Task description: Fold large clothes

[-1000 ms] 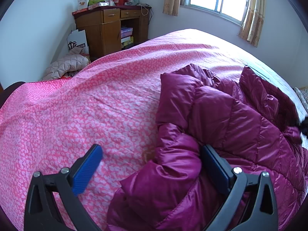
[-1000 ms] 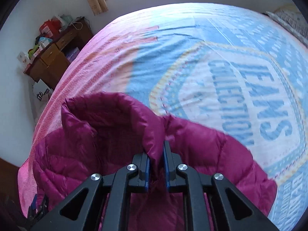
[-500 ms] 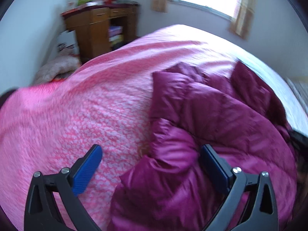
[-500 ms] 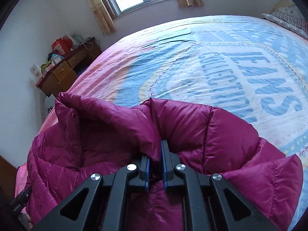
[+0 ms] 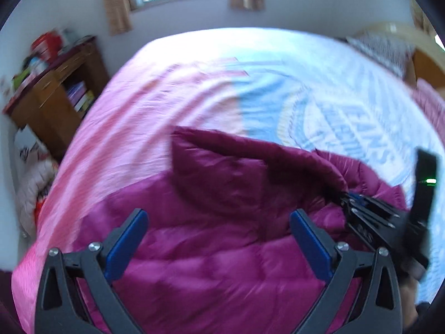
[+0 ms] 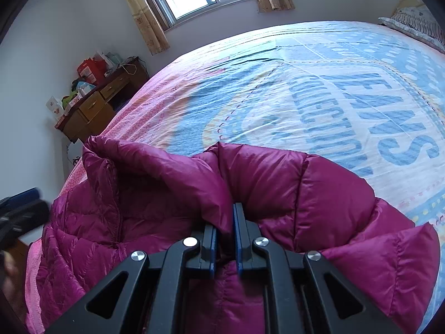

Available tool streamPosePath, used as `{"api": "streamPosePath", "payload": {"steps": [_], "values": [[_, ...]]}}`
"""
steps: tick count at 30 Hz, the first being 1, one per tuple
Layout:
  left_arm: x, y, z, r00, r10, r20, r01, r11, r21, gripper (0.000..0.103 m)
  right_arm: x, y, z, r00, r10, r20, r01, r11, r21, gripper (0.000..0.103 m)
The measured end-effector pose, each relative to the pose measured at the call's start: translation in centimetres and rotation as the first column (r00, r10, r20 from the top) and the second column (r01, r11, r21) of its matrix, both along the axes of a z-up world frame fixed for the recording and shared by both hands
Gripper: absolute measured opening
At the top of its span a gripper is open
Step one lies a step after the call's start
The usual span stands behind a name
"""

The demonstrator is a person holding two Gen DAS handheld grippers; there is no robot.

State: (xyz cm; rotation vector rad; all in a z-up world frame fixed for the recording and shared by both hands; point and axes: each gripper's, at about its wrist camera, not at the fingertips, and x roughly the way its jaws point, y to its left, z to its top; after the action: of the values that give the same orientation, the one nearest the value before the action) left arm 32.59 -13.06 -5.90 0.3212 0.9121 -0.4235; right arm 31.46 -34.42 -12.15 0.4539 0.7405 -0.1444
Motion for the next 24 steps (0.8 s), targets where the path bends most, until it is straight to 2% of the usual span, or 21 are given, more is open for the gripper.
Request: {"api": "streamPosePath", "payload": {"steps": [4, 6, 8, 9, 11, 13, 14, 15, 16, 17, 19, 21, 24], "values": [[1.4, -4.0, -2.2, 0.999, 0.012, -0.050, -0.011, 1.000, 0.029, 0.103, -0.1, -0.3, -0.1, 1.000, 0.002, 0.007, -0.002, 1.000, 0.015, 0.009], [1.9, -4.7, -2.2, 0.999, 0.036, -0.022, -0.034, 0.998, 0.057, 0.103, -0.2, -0.4, -0.2, 1.000, 0.003, 0.010, -0.003, 1.000, 0.022, 0.009], [2.5, -5.6, -2.5, 0.996, 0.082, 0.016, -0.083, 0.989, 0.119, 0.103, -0.3, -0.4, -0.2, 1.000, 0.004, 0.013, -0.004, 1.000, 0.027, 0.009], [2.8, -5.5, -2.7, 0.992, 0.120, 0.034, -0.123, 0.981, 0.150, 0.101, -0.3, -0.5, -0.2, 1.000, 0.004, 0.014, -0.004, 1.000, 0.030, 0.009], [3.4, -4.5, -2.7, 0.982, 0.182, 0.051, -0.188, 0.967, 0.171, 0.085, -0.3, -0.6, -0.2, 1.000, 0.004, 0.016, -0.005, 0.999, 0.035, 0.009], [3.8, -2.7, -2.5, 0.975, 0.222, 0.025, -0.223, 0.962, 0.155, 0.065, -0.4, -0.7, -0.1, 1.000, 0.004, 0.017, -0.005, 0.999, 0.037, 0.009], [3.8, -1.5, -2.2, 0.972, 0.235, 0.007, -0.234, 0.964, 0.123, 0.058, -0.4, -0.7, -0.1, 1.000, 0.004, 0.017, -0.005, 0.999, 0.038, 0.009], [3.9, -0.5, -2.0, 0.970, 0.243, -0.004, -0.241, 0.966, 0.093, 0.047, -0.5, -0.7, -0.1, 1.000, 0.004, 0.017, -0.005, 0.999, 0.038, 0.009], [3.7, 0.5, -1.7, 0.968, 0.249, -0.016, -0.248, 0.967, 0.057, 0.041, -0.5, -0.8, -0.1, 1.000, 0.004, 0.017, -0.005, 0.999, 0.037, 0.009], [3.3, 2.3, -1.1, 0.965, 0.259, -0.038, -0.260, 0.966, -0.001, 0.040, -0.5, -0.8, -0.1, 1.000, 0.004, 0.017, -0.005, 0.999, 0.037, 0.009], [2.8, 4.4, -0.8, 0.959, 0.275, -0.067, -0.280, 0.957, -0.072, 0.039, -0.5, -0.7, -0.1, 1.000, 0.004, 0.017, -0.005, 0.999, 0.037, 0.009], [2.5, 5.7, -1.6, 0.950, 0.300, -0.090, -0.307, 0.948, -0.087, 0.038, -0.5, -0.8, -0.1, 1.000, 0.004, 0.016, -0.005, 0.999, 0.036, 0.009], [2.3, 7.2, -3.5, 0.935, 0.328, -0.138, -0.339, 0.938, -0.070, 0.041, -0.5, -0.8, -0.1, 1.000, 0.004, 0.017, -0.005, 0.999, 0.038, 0.009]]}}
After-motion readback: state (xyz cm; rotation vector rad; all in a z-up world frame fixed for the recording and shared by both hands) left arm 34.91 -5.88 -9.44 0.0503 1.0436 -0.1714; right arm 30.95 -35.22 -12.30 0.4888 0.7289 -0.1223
